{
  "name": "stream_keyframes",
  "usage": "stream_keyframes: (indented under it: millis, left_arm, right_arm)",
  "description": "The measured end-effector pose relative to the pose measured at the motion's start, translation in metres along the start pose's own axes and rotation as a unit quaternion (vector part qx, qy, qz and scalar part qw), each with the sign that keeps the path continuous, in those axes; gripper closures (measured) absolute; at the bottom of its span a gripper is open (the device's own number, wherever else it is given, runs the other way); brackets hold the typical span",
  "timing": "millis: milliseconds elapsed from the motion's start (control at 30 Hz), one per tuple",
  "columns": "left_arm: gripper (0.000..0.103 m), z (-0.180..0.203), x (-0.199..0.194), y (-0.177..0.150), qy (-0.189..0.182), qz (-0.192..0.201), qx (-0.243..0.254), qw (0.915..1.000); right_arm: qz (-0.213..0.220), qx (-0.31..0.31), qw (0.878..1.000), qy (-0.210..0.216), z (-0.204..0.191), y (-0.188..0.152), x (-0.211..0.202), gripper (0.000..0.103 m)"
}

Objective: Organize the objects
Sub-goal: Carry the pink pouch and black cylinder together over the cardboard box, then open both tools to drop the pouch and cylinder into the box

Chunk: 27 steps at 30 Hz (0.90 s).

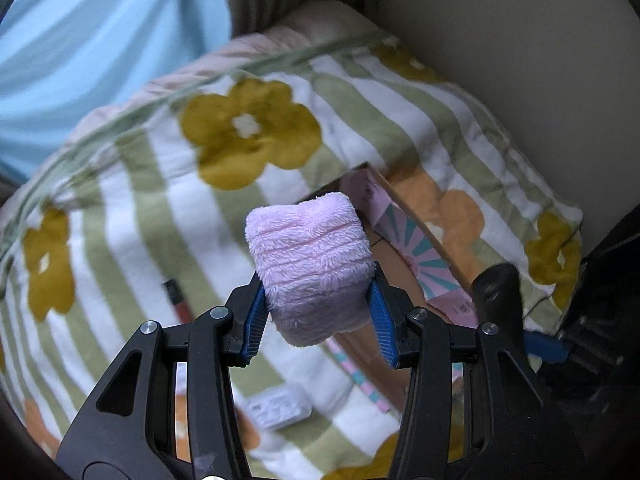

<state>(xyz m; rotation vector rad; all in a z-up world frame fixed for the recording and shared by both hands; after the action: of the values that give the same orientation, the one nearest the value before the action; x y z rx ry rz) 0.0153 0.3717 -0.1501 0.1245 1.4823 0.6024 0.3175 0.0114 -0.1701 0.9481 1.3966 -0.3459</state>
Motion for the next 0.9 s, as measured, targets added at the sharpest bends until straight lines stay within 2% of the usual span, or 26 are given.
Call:
stream_keyframes:
  millis: [100,300,533,700,800,867,900]
  left_arm:
    - [0.061,0.013,0.041,0.005,-0.017,-0.023,0.019,0.9994]
    - [0.061,0.024,0.116,0.005,-0.007,-0.070,0.050,0.9963]
    - [0.061,0.028,0.186,0.004,0.003,-0.108,0.088,0.9902]
    - [0.061,0.035,0.214,-0.001,0.002,-0.125,0.114,0.9855]
    - [0.061,0.038,0.220,-0.001,-0.001,-0.128,0.125,0.9839]
    - [0.059,0.037,0.219,0.004,0.011,-0.111,0.137,0.9843]
    - [0.050,0.037,0.216,0.007,0.018,-0.099,0.143,0.9846]
  right_arm:
    - [-0.014,-0.007,1.000,-0.001,0.009,-0.001,0.030,0.074]
    - [-0.052,0.012,0.999,0.005,0.022,-0.013,0.081,0.074]
    - [-0.078,-0.020,0.997,-0.019,0.031,-0.028,0.134,0.074]
    - [-0.089,-0.014,0.996,-0.017,0.034,-0.032,0.148,0.074]
    - [-0.085,-0.011,0.996,-0.031,0.037,-0.030,0.147,0.072]
    - [-0.084,-0.003,0.996,-0.022,0.036,-0.029,0.146,0.051]
    - [-0.087,0.004,0.996,-0.012,0.035,-0.031,0.146,0.015]
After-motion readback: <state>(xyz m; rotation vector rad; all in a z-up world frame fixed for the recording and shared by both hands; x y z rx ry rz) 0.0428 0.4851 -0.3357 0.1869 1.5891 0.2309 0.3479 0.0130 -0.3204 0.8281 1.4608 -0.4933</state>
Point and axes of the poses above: each gripper's, at about its wrist camera, not at the fingertips, and x roughly the way its jaws point, z to its right, y to its top, the point moved 9 cm from there along x, roughly the way its jaws point
